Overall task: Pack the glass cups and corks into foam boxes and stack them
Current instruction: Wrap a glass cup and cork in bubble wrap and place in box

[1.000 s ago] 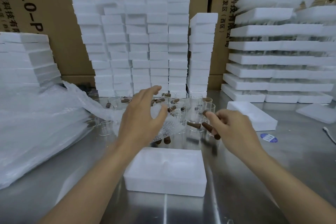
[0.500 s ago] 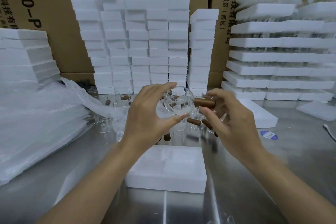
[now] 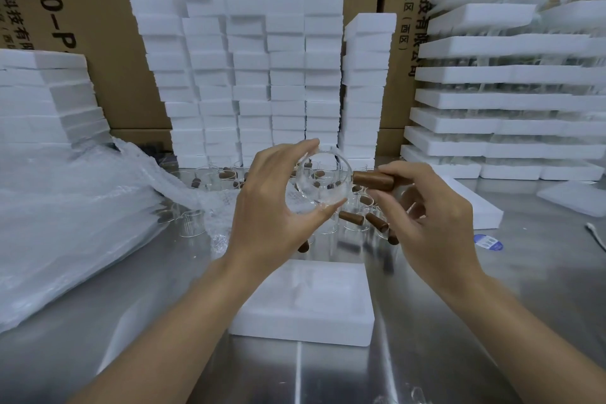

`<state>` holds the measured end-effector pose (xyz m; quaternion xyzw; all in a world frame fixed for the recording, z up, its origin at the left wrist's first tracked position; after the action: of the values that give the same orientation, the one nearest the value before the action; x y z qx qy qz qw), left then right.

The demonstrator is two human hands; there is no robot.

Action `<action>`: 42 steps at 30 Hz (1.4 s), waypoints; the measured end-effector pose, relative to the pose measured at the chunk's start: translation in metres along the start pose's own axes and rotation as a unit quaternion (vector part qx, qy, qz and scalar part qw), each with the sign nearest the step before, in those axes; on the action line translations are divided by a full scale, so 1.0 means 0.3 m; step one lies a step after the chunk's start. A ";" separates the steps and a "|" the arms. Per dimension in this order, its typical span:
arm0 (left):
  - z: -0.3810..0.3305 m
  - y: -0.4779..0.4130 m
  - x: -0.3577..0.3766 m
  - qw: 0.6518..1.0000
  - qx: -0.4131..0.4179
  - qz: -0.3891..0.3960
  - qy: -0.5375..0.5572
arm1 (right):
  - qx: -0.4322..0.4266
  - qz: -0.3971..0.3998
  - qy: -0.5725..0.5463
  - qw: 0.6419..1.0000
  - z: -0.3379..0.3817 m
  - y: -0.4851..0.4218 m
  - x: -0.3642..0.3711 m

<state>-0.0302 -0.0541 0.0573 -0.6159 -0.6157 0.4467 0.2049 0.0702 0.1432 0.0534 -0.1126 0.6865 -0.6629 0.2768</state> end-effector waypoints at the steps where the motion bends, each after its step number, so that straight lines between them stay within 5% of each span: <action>1: -0.013 0.002 -0.005 1.000 0.005 -0.009 0.010 | -0.008 -0.012 -0.001 1.000 0.008 -0.003 -0.007; 6: -0.081 0.008 -0.043 0.997 0.037 -0.045 0.051 | 0.095 -0.053 -0.127 0.986 0.018 -0.017 -0.009; 11: -0.097 0.010 -0.037 0.998 0.057 -0.010 0.035 | 0.312 -0.043 -0.262 0.912 -0.032 0.044 0.072; 16: -0.077 0.024 0.015 0.995 0.087 0.016 -0.036 | 0.421 -0.051 -0.309 0.851 -0.050 0.103 0.126; 32: -0.065 0.019 -0.003 0.997 0.068 -0.020 -0.011 | 0.432 -0.063 -0.347 0.830 -0.037 0.090 0.118; 36: -0.053 0.021 -0.016 0.990 -0.072 -0.026 0.122 | 0.346 0.006 -0.365 0.864 -0.009 0.051 0.105; 39: -0.031 0.024 0.022 0.909 -0.274 0.025 0.312 | 0.246 0.062 -0.257 0.932 0.016 0.039 0.097; 42: -0.027 0.046 0.077 0.824 -0.381 0.094 0.410 | 0.204 0.073 -0.234 0.948 0.034 0.052 0.113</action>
<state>-0.0193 -0.0320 0.0434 -0.8263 -0.5353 -0.0997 0.1443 0.0510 0.1184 0.0308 -0.1549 0.4588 -0.7217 0.4946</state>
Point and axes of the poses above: each hand's wrist, its own y-axis away from the middle knuckle, its own x-axis out of the palm, z = x × y, the point moved 6 cm from there along -y, towards the middle knuckle, and after that the axes turned 14 degrees about -x, right-handed, at the moved point
